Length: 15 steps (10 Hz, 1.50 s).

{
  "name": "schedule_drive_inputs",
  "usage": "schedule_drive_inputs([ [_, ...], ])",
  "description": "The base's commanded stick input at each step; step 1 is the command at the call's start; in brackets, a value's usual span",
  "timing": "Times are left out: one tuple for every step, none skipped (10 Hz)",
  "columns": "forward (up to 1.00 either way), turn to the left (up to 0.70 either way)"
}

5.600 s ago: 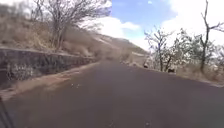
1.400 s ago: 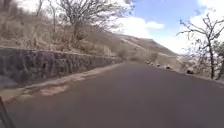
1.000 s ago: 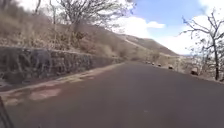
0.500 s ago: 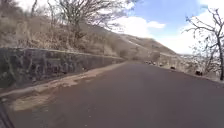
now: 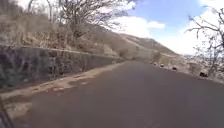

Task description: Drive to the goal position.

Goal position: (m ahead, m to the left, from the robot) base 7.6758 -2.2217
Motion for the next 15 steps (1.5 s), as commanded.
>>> schedule_drive_inputs([
  [0.7, 0.0],
  [0.7, 0.0],
  [0.7, 0.0],
  [0.7, 0.0],
  [0.7, 0.0],
  [0.7, 0.0],
  [0.7, 0.0],
  [0.7, 0.0],
  [0.7, 0.0],
  [0.7, 0.0],
  [0.7, 0.0],
  [0.7, 0.0],
  [0.7, 0.0],
  [0.7, 0.0],
  [0.7, 0.0],
])
